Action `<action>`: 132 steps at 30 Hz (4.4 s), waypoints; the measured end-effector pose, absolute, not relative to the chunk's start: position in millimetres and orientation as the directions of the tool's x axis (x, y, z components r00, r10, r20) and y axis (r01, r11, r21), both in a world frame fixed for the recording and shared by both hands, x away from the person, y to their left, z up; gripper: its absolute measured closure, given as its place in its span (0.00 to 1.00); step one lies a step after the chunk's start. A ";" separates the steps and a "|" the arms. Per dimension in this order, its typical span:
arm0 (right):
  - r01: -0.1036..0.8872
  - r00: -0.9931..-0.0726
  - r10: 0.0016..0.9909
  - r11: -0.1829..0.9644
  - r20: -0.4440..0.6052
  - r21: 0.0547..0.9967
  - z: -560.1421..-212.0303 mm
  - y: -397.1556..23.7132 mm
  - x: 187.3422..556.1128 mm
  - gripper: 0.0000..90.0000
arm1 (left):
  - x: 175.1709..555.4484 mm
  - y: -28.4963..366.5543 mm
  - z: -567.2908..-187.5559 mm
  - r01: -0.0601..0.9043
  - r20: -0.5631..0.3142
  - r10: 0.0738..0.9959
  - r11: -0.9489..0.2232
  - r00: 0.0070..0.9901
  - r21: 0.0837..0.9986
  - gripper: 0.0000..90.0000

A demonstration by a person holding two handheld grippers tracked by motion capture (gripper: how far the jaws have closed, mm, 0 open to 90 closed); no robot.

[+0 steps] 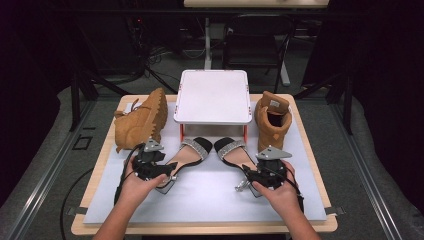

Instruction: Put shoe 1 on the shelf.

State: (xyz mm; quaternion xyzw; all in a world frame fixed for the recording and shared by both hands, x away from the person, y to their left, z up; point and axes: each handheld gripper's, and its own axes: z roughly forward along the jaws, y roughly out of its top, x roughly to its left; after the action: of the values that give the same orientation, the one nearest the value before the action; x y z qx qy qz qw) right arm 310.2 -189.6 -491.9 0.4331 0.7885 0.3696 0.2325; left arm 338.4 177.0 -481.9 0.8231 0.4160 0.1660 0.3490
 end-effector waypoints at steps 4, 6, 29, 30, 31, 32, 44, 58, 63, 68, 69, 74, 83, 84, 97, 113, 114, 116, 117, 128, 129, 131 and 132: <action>0.495 -0.508 0.861 0.331 -0.042 0.804 -480.3 -203.6 299.1 0.45 | 325.4 199.0 -472.9 0.560 -0.016 0.812 -0.389 0.584 0.731 0.48; 0.496 -0.499 0.866 0.328 -0.045 0.804 -477.0 -212.0 293.9 0.46 | 319.9 208.8 -474.2 0.563 -0.016 0.817 -0.384 0.577 0.732 0.48; 0.570 -0.585 0.811 0.386 0.028 0.726 -524.8 -250.5 259.9 0.46 | 282.5 239.9 -524.5 0.594 -0.080 0.772 -0.412 0.630 0.691 0.43; 0.569 -0.588 0.808 0.379 0.039 0.730 -525.2 -250.7 260.0 0.46 | 282.5 239.3 -529.0 0.602 -0.090 0.769 -0.415 0.633 0.682 0.43; 0.572 -0.586 0.808 0.365 0.056 0.734 -526.9 -250.9 260.7 0.46 | 282.7 239.0 -531.1 0.606 -0.093 0.767 -0.420 0.635 0.676 0.43; 0.575 -0.589 0.806 0.366 0.060 0.732 -526.8 -251.9 260.9 0.46 | 283.3 238.2 -533.5 0.611 -0.098 0.763 -0.426 0.639 0.667 0.43; 0.578 -0.623 0.781 0.420 0.046 0.700 -541.7 -239.7 266.3 0.46 | 292.4 218.0 -542.0 0.567 -0.073 0.734 -0.453 0.675 0.688 0.42; 0.601 -0.592 0.805 0.409 0.039 0.687 -541.5 -229.6 269.0 0.49 | 297.5 204.8 -540.7 0.572 -0.042 0.750 -0.465 0.660 0.676 0.48; 0.587 -0.601 0.798 0.413 0.033 0.696 -541.8 -221.0 267.8 0.48 | 296.8 199.1 -541.1 0.569 -0.043 0.750 -0.462 0.661 0.680 0.48; 0.572 -0.623 0.782 0.424 0.035 0.702 -541.0 -211.3 266.0 0.47 | 295.3 193.6 -540.4 0.568 -0.064 0.732 -0.467 0.678 0.677 0.47; 0.568 -0.625 0.780 0.425 0.034 0.704 -541.0 -209.4 265.9 0.47 | 295.0 191.8 -540.8 0.566 -0.067 0.731 -0.464 0.679 0.681 0.47; 0.569 -0.632 0.773 0.420 0.050 0.708 -540.8 -200.3 266.4 0.47 | 293.6 180.2 -540.7 0.549 -0.072 0.704 -0.481 0.706 0.684 0.47; 0.558 -0.652 0.757 0.439 0.045 0.704 -540.1 -188.9 267.7 0.48 | 292.1 159.3 -541.1 0.531 -0.097 0.662 -0.494 0.743 0.688 0.47; 0.557 -0.652 0.757 0.436 0.047 0.706 -540.5 -188.2 268.0 0.48 | 292.3 157.1 -541.1 0.532 -0.099 0.663 -0.493 0.742 0.688 0.47; 0.547 -0.668 0.741 0.432 0.063 0.717 -542.9 -178.9 267.9 0.50 | 296.8 137.0 -543.3 0.521 -0.116 0.636 -0.499 0.763 0.693 0.47; 0.520 -0.694 0.718 0.448 0.054 0.728 -550.3 -158.2 264.5 0.43 | 294.7 130.6 -548.1 0.522 -0.093 0.664 -0.486 0.742 0.701 0.38; 0.522 -0.694 0.718 0.452 0.052 0.724 -552.2 -157.4 264.9 0.42 | 295.1 130.2 -549.0 0.518 -0.083 0.663 -0.493 0.744 0.699 0.38; 0.521 -0.693 0.720 0.467 0.036 0.715 -555.6 -155.2 265.4 0.41 | 296.0 129.4 -550.9 0.521 -0.089 0.665 -0.488 0.742 0.700 0.38; 0.522 -0.691 0.722 0.466 0.034 0.714 -556.3 -154.7 265.9 0.41 | 296.5 129.2 -551.3 0.520 -0.088 0.662 -0.493 0.745 0.697 0.38; 0.527 -0.670 0.742 0.460 0.016 0.715 -560.4 -150.5 269.8 0.38 | 298.5 121.2 -556.9 0.519 -0.062 0.670 -0.509 0.740 0.687 0.33; 0.526 -0.670 0.742 0.462 0.014 0.714 -561.0 -150.7 270.5 0.38 | 299.1 120.3 -557.8 0.522 -0.065 0.672 -0.506 0.737 0.687 0.33; 0.531 -0.668 0.744 0.464 0.013 0.709 -561.8 -149.9 270.9 0.37 | 299.6 118.8 -558.5 0.521 -0.061 0.674 -0.507 0.737 0.687 0.32; 0.532 -0.664 0.748 0.459 0.014 0.712 -562.6 -148.7 271.6 0.35 | 299.8 117.9 -558.4 0.519 -0.058 0.674 -0.509 0.736 0.687 0.32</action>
State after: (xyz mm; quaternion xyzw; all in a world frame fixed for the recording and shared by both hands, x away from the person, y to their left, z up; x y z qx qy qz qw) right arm 271.6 -148.7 -562.6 0.3807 0.8404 0.3546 0.1521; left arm 299.8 117.9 -558.4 0.8616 0.3464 0.1091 0.3546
